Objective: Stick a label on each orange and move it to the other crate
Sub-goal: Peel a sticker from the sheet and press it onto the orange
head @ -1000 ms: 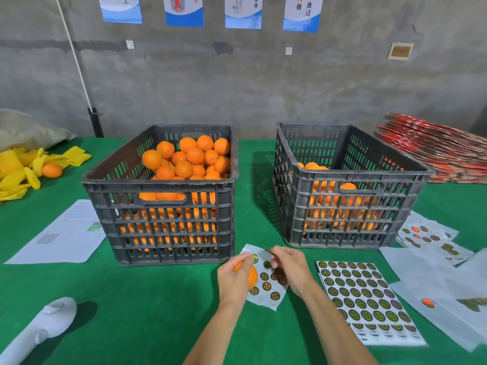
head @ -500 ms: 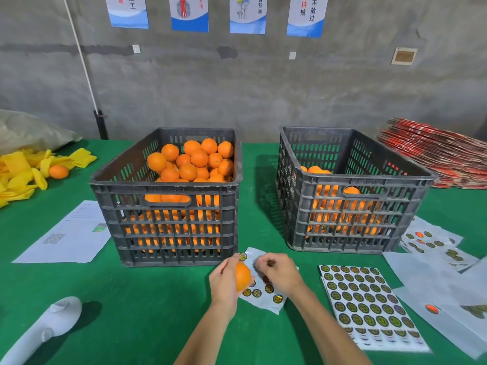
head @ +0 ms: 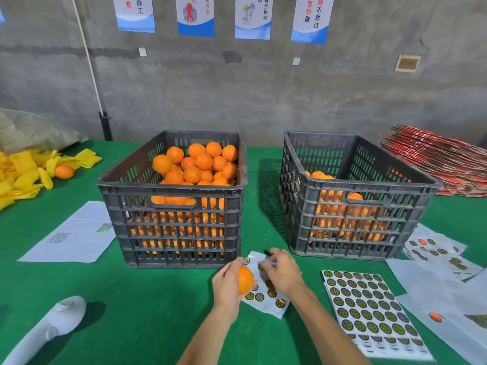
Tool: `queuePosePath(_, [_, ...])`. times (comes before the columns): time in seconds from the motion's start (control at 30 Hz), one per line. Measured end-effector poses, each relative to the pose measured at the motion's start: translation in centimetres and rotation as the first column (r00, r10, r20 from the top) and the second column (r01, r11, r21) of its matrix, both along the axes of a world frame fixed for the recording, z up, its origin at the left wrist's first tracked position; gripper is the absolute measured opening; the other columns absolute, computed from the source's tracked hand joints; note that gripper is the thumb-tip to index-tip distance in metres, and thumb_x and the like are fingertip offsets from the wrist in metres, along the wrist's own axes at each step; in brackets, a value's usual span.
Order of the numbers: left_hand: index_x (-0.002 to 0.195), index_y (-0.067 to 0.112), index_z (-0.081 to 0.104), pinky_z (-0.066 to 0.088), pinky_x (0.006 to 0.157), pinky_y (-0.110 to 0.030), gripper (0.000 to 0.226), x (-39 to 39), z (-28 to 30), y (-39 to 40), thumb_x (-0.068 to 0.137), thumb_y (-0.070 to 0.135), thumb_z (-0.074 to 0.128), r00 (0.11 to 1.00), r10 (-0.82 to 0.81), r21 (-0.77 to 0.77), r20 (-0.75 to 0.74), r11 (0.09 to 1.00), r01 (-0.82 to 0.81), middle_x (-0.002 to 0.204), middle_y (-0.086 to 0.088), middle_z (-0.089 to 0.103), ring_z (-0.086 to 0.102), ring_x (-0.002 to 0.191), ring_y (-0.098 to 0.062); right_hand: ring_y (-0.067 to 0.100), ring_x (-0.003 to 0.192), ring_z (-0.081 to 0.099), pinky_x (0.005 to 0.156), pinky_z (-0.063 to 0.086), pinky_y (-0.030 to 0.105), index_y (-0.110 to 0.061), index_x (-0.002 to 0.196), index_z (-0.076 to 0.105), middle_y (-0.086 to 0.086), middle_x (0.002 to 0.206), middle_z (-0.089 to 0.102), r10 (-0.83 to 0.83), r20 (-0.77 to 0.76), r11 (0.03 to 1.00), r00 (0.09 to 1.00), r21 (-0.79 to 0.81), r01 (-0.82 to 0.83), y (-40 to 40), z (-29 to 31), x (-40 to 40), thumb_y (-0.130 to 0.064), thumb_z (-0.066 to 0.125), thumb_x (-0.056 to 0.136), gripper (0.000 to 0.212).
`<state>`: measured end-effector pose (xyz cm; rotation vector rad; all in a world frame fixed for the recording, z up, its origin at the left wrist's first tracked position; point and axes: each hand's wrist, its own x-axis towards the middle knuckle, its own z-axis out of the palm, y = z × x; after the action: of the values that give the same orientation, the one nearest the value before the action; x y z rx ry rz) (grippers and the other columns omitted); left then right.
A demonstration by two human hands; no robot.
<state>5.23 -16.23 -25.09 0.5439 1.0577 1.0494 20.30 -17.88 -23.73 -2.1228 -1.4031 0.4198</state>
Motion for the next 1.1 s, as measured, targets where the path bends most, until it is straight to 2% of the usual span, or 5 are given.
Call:
queuePosePath(0.17, [0.099, 0.016, 0.08, 0.06, 0.059, -0.038, 0.012, 0.3, 1.3, 0.4, 0.09, 0.022, 0.08, 0.998, -0.069, 0.02, -0.014, 0.997, 0.07, 0.112, -0.018, 0.069, 0.071, 0.077, -0.038, 0.004, 0.068, 0.064, 0.068, 0.047, 0.023, -0.024, 0.086, 0.075, -0.015, 0.073, 0.07, 0.18, -0.364, 0.973, 0.914, 0.2, -0.113, -1.0, 3.0, -1.1, -0.046, 0.059, 0.101, 0.031])
queuePosePath(0.33, [0.088, 0.023, 0.082, 0.061, 0.063, -0.04, 0.004, 1.0, 4.1, 1.1, 0.089, 0.027, 0.081, 0.991, -0.131, 0.117, -0.028, 0.984, 0.133, 0.111, -0.016, 0.07, 0.071, 0.084, -0.039, 0.007, 0.089, 0.067, 0.085, 0.055, 0.031, -0.025, 0.09, 0.079, -0.01, 0.092, 0.075, 0.188, -0.407, 0.949, 0.894, 0.308, -0.06, -0.9, 6.1, -0.7, -0.026, 0.073, 0.094, 0.008])
queuePosePath(0.67, [0.093, 0.022, 0.082, 0.063, 0.071, -0.048, 0.012, 3.4, 10.1, 1.3, 0.091, 0.032, 0.076, 0.984, -0.18, 0.287, 0.008, 0.943, 0.171, 0.116, -0.017, 0.071, 0.072, 0.088, -0.035, 0.008, 0.061, 0.059, 0.056, 0.049, 0.023, -0.013, 0.086, 0.078, -0.002, 0.078, 0.075, 0.191, -0.465, 0.862, 0.864, 0.501, 0.079, -2.5, 12.3, 0.2, -0.013, 0.075, 0.092, 0.007])
queuePosePath(0.83, [0.114, 0.016, 0.076, 0.06, 0.09, -0.054, 0.034, 4.7, 12.6, 1.2, 0.102, 0.043, 0.058, 0.989, -0.133, 0.246, 0.064, 0.963, 0.113, 0.125, -0.015, 0.065, 0.067, 0.109, -0.034, 0.011, 0.049, 0.049, 0.049, 0.043, 0.024, -0.008, 0.089, 0.081, -0.003, 0.056, 0.062, 0.221, -0.681, 0.857, 0.698, 0.477, 0.195, -3.1, 13.7, -0.2, -0.012, 0.07, 0.095, 0.013])
queuePosePath(1.1, [0.106, 0.029, 0.078, 0.055, 0.098, -0.058, 0.035, 5.4, 15.2, 1.3, 0.105, 0.048, 0.049, 0.997, -0.068, 0.376, -0.028, 0.924, 0.073, 0.132, -0.01, 0.058, 0.063, 0.115, -0.034, 0.015, 0.054, 0.041, 0.053, 0.037, 0.028, -0.011, 0.093, 0.08, 0.009, 0.068, 0.057, 0.317, -0.79, 0.805, 0.526, 0.517, 0.292, -3.8, 15.2, 0.4, -0.016, 0.07, 0.094, 0.012])
